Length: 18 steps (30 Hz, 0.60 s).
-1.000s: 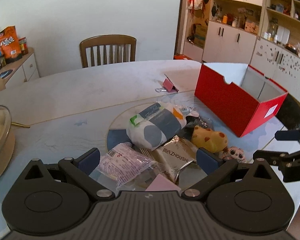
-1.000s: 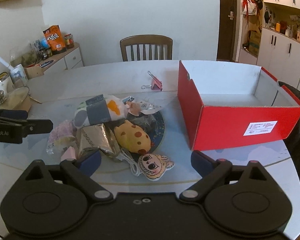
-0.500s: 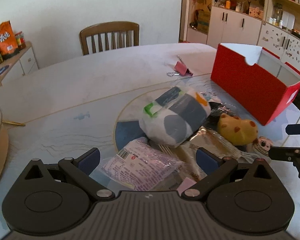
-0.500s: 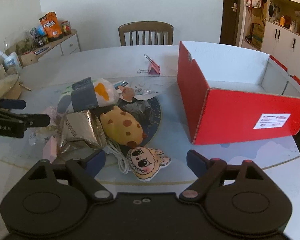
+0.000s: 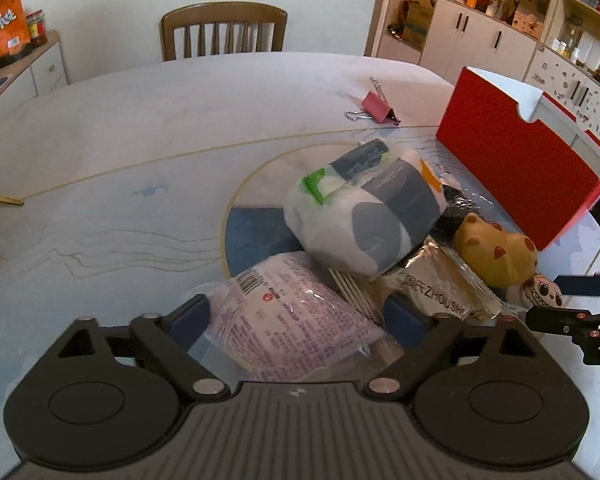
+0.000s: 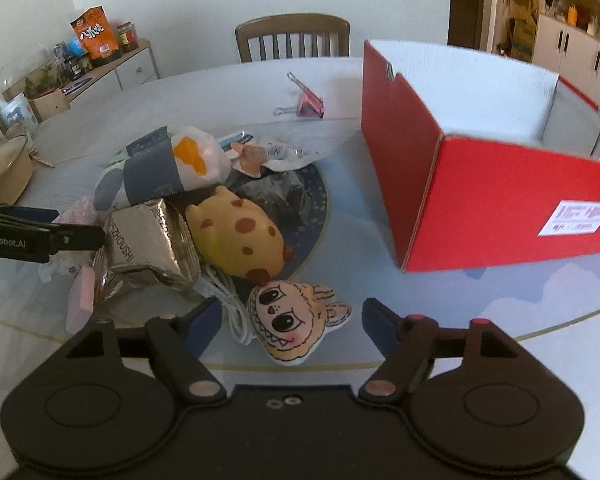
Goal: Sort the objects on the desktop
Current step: 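Grasp the white-pink wrapped bread bag with the left gripper while the right grasps the cartoon face keychain, then carry the bread bag and keychain over the red shoebox with both grippers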
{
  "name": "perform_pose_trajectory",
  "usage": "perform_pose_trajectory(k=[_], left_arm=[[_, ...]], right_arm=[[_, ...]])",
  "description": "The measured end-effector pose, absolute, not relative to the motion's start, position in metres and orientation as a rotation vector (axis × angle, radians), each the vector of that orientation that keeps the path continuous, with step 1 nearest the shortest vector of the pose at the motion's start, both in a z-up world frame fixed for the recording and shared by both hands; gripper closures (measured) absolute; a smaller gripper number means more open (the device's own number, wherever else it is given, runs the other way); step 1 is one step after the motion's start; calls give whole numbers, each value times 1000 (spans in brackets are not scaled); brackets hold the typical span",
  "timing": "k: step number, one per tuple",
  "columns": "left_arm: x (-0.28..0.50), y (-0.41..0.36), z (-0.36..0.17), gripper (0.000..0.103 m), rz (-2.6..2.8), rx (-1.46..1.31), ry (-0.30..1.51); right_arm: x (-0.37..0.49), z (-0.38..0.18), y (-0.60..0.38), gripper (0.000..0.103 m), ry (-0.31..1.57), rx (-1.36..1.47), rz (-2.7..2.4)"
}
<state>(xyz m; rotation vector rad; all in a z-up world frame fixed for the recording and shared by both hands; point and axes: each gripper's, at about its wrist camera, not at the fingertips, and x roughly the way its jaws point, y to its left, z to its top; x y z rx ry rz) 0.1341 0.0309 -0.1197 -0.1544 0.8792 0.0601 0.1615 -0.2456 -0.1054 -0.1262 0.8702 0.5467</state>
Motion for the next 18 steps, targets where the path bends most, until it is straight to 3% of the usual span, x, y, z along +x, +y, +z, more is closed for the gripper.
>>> perform_pose_trajectory(k=[4, 11, 18], left_arm=[[132, 36, -119, 28, 74, -185, 876], [123, 36, -113, 47, 86, -175, 862], [114, 34, -108, 54, 96, -172, 849]], right_arm=[[164, -110, -246, 41, 903, -105, 551], [163, -108, -248, 47, 906, -86, 557], [161, -102, -248, 50, 903, -75, 551]])
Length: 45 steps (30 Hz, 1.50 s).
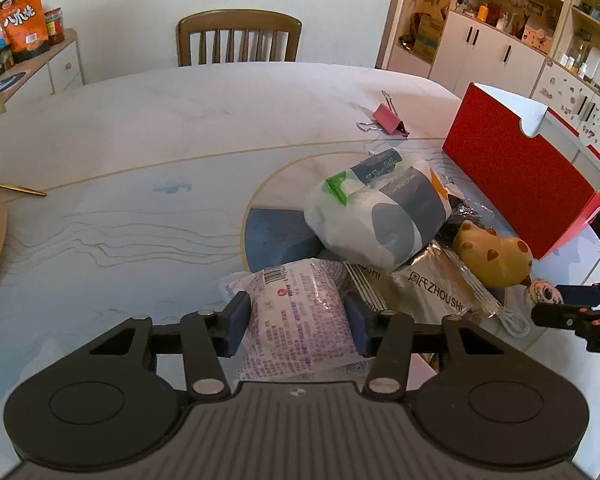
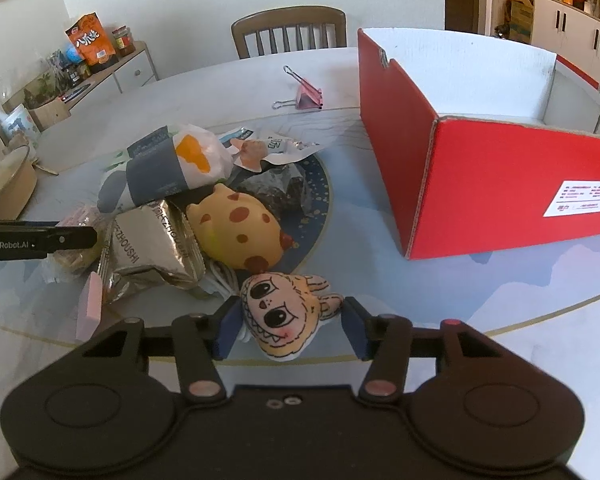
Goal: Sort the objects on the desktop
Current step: 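Carry the bread bag and keychain over the red shoebox with both grippers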
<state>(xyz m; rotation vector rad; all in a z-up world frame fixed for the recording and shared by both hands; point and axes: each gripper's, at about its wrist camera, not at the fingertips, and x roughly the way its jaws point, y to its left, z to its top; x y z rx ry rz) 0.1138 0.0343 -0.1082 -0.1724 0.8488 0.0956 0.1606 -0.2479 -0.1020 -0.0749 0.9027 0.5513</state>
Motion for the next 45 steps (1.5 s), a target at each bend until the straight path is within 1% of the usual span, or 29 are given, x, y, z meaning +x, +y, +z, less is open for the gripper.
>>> perform_pose_trajectory(k=[7, 24, 34, 45], left_arm=[[95, 36, -100, 55, 104, -180, 839], [72, 5, -48, 55, 26, -188, 803], [87, -23, -21, 55, -46, -170, 768], [132, -68, 2, 55, -109, -160, 725]], right_arm=[[154, -88, -253, 50, 873, -54, 541], [146, -44, -272, 50, 848, -31, 525], [160, -20, -299, 50, 832, 7, 516], [198, 9, -327, 50, 753, 0, 527]])
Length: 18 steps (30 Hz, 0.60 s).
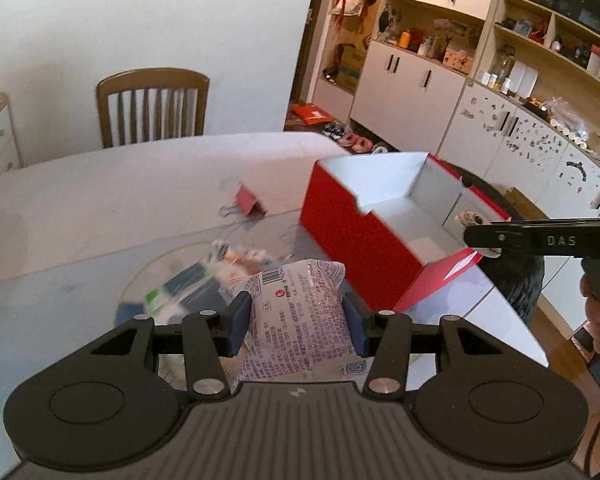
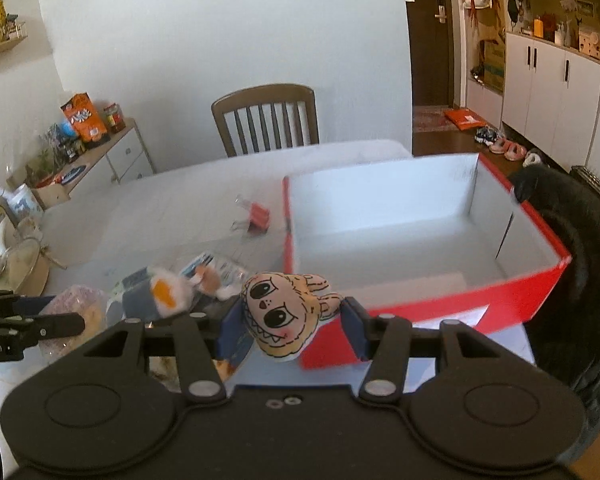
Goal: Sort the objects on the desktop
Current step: 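Carry the bread bag and keychain over the red shoebox with both grippers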
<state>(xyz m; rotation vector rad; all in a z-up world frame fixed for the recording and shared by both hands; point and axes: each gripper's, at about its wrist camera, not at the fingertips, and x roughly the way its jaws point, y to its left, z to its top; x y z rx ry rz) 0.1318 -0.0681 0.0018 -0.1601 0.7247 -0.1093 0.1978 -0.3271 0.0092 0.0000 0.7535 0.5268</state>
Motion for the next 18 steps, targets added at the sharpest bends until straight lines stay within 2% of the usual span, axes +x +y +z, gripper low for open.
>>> perform_pose_trajectory(k=[18], left_arm=[[219, -155, 19, 55, -189, -99, 699]], right_arm=[[271, 16, -371, 50, 742, -69, 555]])
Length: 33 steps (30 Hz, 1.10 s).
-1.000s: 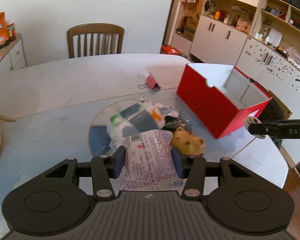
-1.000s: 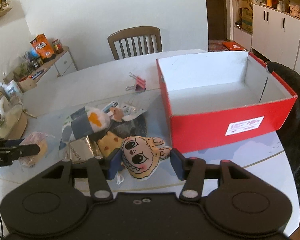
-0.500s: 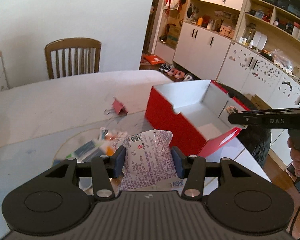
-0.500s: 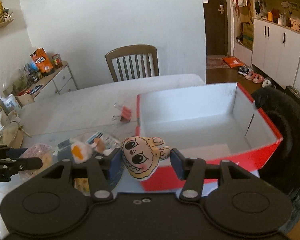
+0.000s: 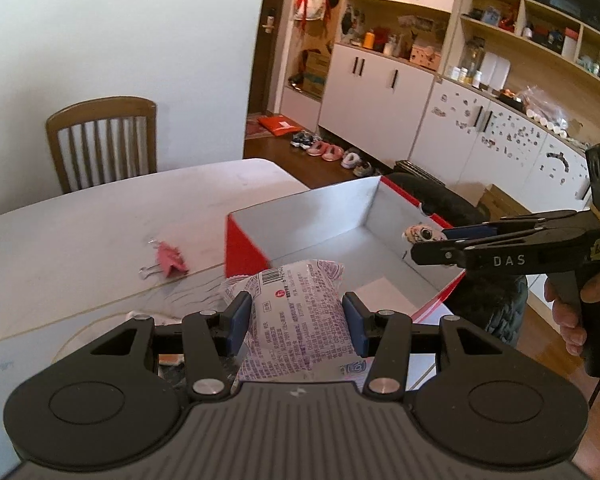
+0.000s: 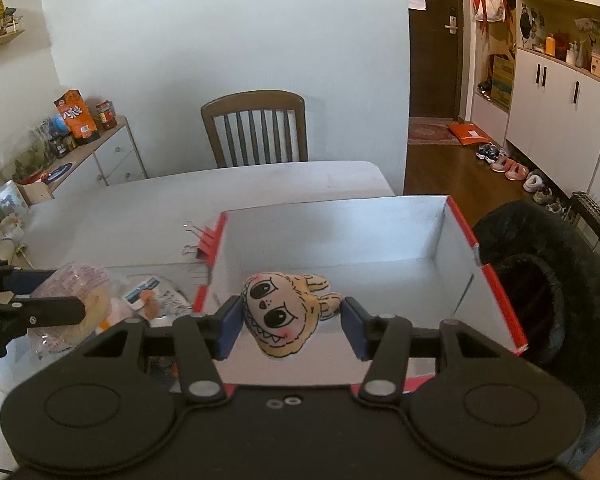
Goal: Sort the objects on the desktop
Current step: 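Carry the bread bag and keychain over the red shoebox with both grippers, then open the right gripper to drop the keychain while the left releases the bread bag into the box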
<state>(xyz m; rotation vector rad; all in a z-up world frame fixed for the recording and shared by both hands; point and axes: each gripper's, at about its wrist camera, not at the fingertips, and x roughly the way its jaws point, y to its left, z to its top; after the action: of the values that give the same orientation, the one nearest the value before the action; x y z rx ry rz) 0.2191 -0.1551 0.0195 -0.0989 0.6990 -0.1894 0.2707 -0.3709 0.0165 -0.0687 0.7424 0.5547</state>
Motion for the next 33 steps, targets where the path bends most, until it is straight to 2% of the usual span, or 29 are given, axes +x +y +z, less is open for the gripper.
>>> perform_pose_trajectory(k=[12, 33], left_arm=[[274, -204, 16, 55, -273, 24, 718], [339, -259, -60, 58, -379, 226, 820]], right_arm=[[314, 3, -394, 50, 775, -89, 522], [390, -53, -386, 50, 947, -131, 492]])
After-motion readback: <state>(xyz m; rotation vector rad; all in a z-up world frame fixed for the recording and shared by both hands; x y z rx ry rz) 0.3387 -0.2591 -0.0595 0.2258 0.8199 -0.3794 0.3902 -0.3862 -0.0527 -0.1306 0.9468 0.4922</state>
